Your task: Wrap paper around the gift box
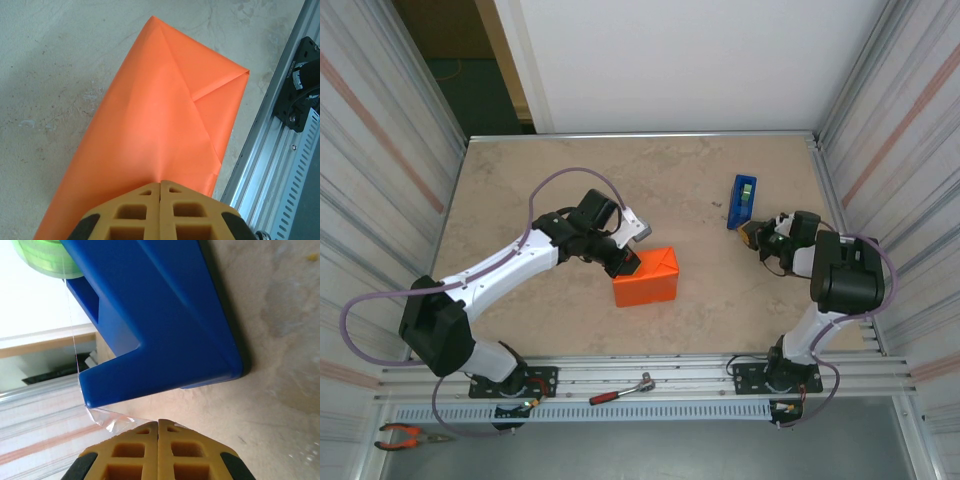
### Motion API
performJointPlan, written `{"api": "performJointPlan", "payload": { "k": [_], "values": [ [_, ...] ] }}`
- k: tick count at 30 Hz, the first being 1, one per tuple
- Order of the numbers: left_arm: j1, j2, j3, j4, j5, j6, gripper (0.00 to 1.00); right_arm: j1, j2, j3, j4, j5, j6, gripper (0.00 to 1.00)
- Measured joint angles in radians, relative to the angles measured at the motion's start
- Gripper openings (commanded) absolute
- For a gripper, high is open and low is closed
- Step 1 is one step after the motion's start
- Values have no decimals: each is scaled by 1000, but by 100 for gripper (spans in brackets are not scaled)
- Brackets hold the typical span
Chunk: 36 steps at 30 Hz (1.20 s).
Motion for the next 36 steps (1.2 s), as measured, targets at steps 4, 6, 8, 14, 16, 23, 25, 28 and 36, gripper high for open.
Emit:
{"api": "performJointPlan", "payload": {
  "k": [4, 6, 8, 14, 16, 23, 25, 28, 36],
  "values": [
    [0, 0, 0, 0, 0, 0, 0, 20, 23, 5, 50, 7, 25, 0],
    [0, 0, 0, 0, 0, 0, 0, 24, 27, 5, 63, 7, 36, 0],
    [0, 0, 0, 0, 0, 0, 0, 26, 27, 5, 68, 10, 42, 0],
    [0, 0, 0, 0, 0, 0, 0, 26, 27, 0, 70, 24, 42, 0],
    [0, 0, 0, 0, 0, 0, 0, 25, 27, -5, 75, 29, 42, 0],
    [0, -1, 0, 0, 0, 0, 0, 44, 86, -17, 87, 28, 43, 0],
    [0, -1, 0, 0, 0, 0, 0, 54, 95, -24, 92, 28, 39, 0],
    [0, -1, 0, 0, 0, 0, 0, 56, 95, -23, 92, 29, 40, 0],
    [0, -1, 0, 0, 0, 0, 0, 80, 26, -24, -4, 14, 39, 0]
  ]
}}
